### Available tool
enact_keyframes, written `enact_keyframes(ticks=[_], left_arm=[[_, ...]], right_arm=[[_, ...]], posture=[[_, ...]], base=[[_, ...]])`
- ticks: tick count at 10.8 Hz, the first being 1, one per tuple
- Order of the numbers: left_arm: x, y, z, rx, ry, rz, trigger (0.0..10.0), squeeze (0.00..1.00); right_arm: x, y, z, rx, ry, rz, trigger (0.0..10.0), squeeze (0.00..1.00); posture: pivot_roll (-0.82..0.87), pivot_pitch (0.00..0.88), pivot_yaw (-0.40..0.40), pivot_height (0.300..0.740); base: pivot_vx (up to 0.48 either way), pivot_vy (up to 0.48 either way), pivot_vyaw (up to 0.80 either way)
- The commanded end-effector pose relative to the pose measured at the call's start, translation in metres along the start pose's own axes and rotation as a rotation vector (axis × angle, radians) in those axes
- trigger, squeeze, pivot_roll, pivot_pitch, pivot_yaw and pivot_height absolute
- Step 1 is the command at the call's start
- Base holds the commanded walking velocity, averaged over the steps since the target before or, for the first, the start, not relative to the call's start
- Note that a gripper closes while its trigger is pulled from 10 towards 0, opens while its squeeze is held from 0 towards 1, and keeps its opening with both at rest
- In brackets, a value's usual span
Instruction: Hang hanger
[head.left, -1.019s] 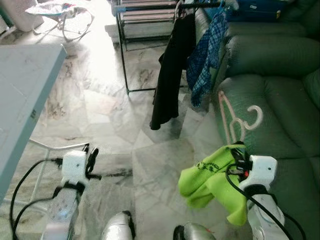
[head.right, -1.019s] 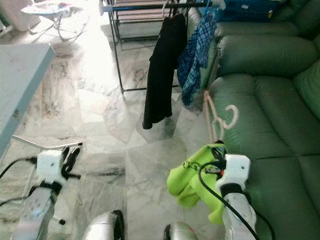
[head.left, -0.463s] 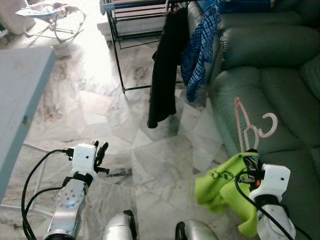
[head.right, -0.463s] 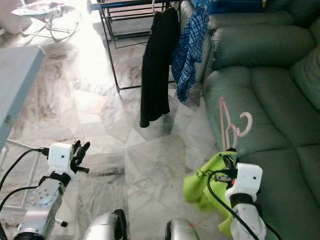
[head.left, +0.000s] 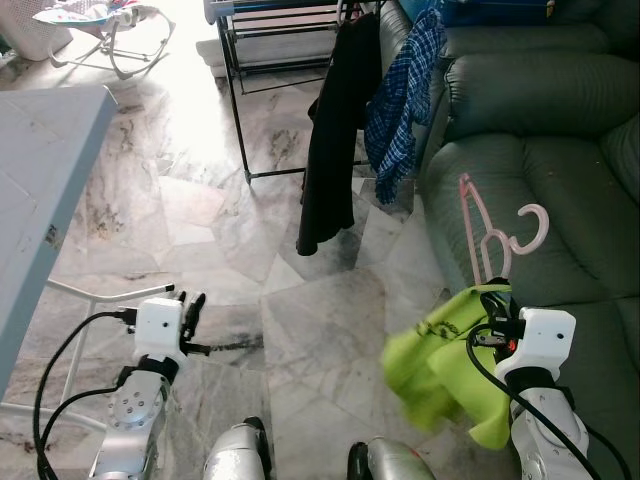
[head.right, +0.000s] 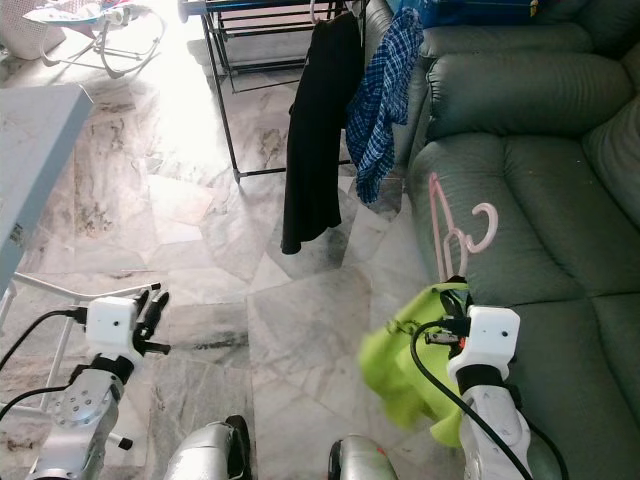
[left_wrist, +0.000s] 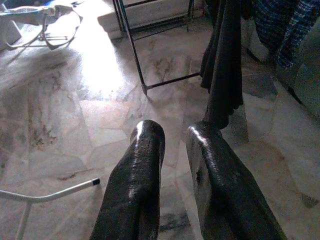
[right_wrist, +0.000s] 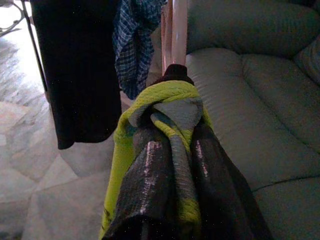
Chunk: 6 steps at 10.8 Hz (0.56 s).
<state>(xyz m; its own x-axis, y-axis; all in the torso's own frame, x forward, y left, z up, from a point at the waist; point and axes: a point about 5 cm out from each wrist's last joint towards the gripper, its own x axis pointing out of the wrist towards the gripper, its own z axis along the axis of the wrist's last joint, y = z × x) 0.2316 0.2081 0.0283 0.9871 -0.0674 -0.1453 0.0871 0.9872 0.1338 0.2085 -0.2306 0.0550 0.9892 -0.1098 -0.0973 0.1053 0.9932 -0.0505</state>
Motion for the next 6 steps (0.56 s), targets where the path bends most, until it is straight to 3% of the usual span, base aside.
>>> enact_keyframes(ticks=[1,6], left_arm=[[-0.0014,0.0041,0.0008,0.008,-0.005,0.014,10.0,0.0],[-0.0016,0.0079,0.0004,0.012,-0.007,0.034,10.0,0.0]], right_arm=[[0.0016,-0.0009,0.0026,0.007,-0.011,-0.003,10.0,0.0],[0.0042,0.0005,0.0013,0.015,-0.008,0.009,10.0,0.0]], posture=[[-0.11,0.116,0.003,0.74],[-0.11,0.107,0.007,0.74]], base=[[0.0,0.0,0.0],[0.0,0.0,0.0]])
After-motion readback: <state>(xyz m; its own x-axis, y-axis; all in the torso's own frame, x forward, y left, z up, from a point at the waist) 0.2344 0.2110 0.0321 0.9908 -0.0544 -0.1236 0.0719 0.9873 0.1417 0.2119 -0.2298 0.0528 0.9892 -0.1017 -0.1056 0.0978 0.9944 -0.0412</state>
